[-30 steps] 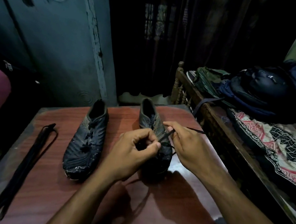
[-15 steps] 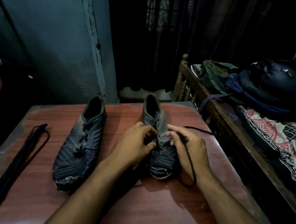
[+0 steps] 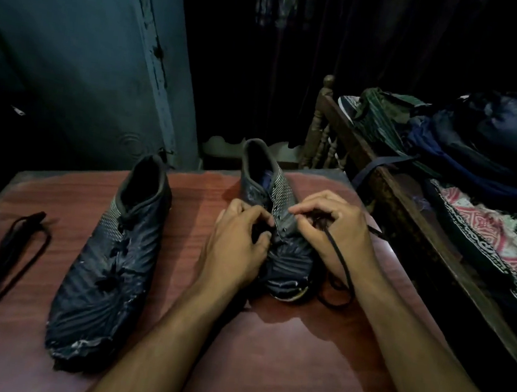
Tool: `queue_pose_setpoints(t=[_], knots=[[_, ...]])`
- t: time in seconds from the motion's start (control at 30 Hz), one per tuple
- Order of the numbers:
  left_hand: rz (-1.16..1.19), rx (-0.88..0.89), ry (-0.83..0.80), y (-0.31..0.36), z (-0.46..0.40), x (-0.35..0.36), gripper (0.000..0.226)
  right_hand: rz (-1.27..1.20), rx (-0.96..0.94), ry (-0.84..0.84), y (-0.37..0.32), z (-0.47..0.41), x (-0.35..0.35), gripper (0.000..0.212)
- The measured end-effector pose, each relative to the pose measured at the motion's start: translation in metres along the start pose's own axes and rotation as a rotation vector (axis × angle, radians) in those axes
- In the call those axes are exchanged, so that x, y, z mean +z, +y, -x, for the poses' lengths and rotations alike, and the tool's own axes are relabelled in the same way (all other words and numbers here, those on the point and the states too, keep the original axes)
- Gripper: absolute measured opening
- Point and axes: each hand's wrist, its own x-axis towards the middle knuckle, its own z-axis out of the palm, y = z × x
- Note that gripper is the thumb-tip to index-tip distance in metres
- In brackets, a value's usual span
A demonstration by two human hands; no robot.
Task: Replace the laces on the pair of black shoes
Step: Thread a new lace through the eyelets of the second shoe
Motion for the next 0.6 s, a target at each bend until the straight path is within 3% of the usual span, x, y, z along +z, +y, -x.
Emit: queue_pose_setpoints(t=[0.2, 0.6], knots=[[0.046, -0.008, 0.031, 0.003, -0.002, 0.007, 0.023, -0.061, 0.122, -0.19, 0.0, -0.006, -0.009, 0.027], [0.074, 0.011, 0.046, 0.001, -0.005, 0.007, 0.019, -0.041, 0.162, -0.212, -0.006, -0.005, -0.006, 0.03]])
